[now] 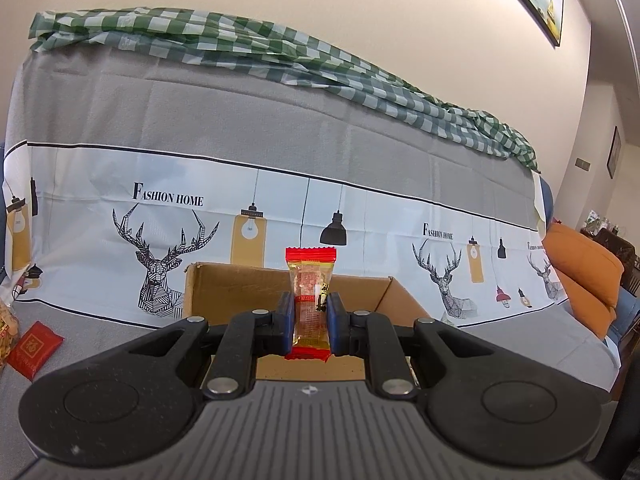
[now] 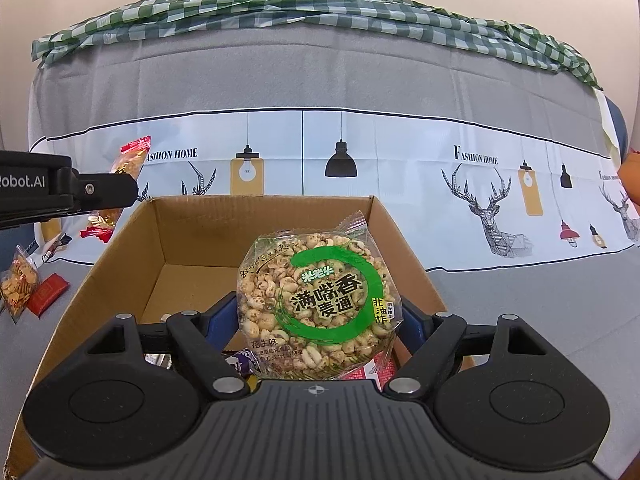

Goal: Organize snacks
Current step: 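Carry the grain cake with the right gripper while the left gripper carries the red candy over the box, then open both grippers to drop the grain cake and red candy into the box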

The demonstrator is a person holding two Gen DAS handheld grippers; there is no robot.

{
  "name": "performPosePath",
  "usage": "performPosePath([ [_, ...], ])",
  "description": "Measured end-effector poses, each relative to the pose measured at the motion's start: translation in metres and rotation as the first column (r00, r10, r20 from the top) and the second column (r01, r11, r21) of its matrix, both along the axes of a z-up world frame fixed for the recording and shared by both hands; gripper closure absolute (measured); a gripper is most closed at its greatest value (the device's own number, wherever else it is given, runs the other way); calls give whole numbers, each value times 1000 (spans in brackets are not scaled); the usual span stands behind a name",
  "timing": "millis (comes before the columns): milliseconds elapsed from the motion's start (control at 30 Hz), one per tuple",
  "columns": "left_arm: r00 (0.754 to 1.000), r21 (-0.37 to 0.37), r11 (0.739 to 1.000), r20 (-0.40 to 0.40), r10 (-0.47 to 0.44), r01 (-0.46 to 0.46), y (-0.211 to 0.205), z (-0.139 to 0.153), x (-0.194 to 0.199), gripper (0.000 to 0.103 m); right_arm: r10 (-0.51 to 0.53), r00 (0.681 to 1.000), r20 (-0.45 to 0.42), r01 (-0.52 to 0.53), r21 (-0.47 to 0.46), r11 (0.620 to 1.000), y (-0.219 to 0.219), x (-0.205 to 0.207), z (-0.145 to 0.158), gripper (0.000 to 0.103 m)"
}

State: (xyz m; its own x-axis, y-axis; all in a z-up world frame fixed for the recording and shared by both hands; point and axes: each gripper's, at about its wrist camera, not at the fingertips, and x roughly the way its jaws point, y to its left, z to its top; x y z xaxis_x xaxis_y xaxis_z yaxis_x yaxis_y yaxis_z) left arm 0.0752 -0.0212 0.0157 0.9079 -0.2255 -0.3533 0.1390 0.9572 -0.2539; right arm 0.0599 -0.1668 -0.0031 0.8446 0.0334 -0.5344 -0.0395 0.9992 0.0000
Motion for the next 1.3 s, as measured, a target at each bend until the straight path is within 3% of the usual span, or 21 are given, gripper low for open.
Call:
performPosePath([
  [533,999,-6,1000,36,-15,15,-3,5,-4,85,14,999,37,-15,20,1000,1,-5,0,22],
  [867,998,-67,997,47,-43,46,1,11,-3,84,-18,995,94,13,48,999,6,-10,5,22],
  [900,998,-70,996,47,-45,49,2,11,-2,76,-23,995,100,18,48,999,7,-10,6,22],
  [933,998,-74,996,47,-45,48,3,11,-2,57,-31,994,107,26,44,999,9,-10,6,18],
  [1000,998,-80,996,53,-30,34,7,10,-3,45,-47,991,124,43,32,999,12,-11,7,7],
  [1300,996,-121,992,71,49,-40,33,9,-3,44,-77,987,140,68,66,995,26,-11,10,6],
])
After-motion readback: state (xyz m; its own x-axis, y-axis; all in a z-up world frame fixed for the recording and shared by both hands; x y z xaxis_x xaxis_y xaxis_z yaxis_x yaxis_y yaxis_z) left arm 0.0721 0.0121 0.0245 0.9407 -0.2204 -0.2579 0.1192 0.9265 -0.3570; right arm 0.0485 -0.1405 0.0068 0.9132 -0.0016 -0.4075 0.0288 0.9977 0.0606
